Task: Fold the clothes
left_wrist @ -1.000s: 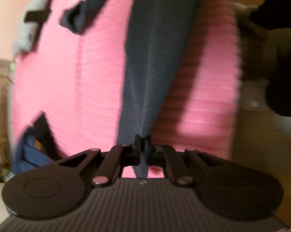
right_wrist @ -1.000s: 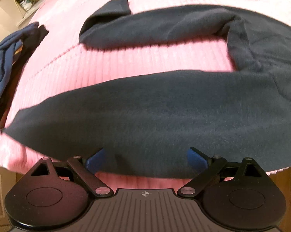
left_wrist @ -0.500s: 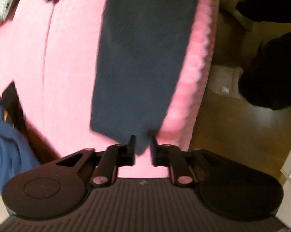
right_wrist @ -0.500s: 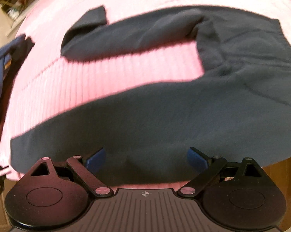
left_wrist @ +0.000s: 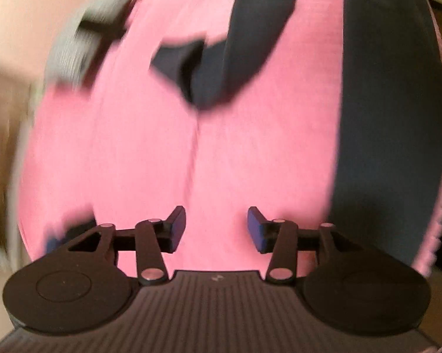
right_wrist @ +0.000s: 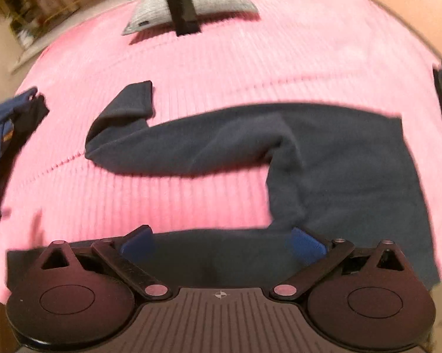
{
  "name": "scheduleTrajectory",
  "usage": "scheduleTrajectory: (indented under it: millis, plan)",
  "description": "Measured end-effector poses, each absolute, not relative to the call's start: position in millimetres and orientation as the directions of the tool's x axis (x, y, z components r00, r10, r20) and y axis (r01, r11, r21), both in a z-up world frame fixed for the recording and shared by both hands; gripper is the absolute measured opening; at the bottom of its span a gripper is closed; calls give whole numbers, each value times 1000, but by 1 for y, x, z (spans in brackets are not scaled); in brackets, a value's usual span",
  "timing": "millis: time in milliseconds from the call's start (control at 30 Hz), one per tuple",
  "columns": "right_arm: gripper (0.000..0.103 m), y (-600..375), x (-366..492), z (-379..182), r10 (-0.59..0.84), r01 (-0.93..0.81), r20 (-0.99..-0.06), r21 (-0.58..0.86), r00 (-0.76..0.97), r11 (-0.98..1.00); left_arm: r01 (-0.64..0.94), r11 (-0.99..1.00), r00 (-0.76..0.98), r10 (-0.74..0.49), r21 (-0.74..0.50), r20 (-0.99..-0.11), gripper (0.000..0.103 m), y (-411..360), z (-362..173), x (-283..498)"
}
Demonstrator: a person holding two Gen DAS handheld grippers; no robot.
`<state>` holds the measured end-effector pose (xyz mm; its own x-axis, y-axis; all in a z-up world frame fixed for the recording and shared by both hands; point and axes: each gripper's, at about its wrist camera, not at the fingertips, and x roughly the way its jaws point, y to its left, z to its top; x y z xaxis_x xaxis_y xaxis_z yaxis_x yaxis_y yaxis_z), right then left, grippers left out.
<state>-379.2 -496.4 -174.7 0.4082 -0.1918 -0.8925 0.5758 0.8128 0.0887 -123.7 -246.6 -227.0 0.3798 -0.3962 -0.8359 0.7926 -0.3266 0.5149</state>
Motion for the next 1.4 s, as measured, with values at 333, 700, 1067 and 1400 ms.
scheduleTrajectory:
  millis: [333, 700, 1067, 1400]
  plan:
    - [103, -562, -383, -223, -99, 441, -911, 97, 401, 892, 869, -160, 374, -410, 469, -832, 57, -421, -283, -66]
    - [103, -587, -391, -232, -70, 458, -932, 108, 356, 882, 871, 402, 400, -248, 282, -882, 4, -363, -232, -19]
    - [103, -536, -338, -210, 31, 287, -886, 183, 463, 940, 507, 850, 331, -39, 143, -943, 46, -218, -212, -6]
    - [103, -515, -334, -236, 46, 269, -929, 154, 367, 951, 887, 309, 401, -146, 343, -905, 65, -234, -271, -42]
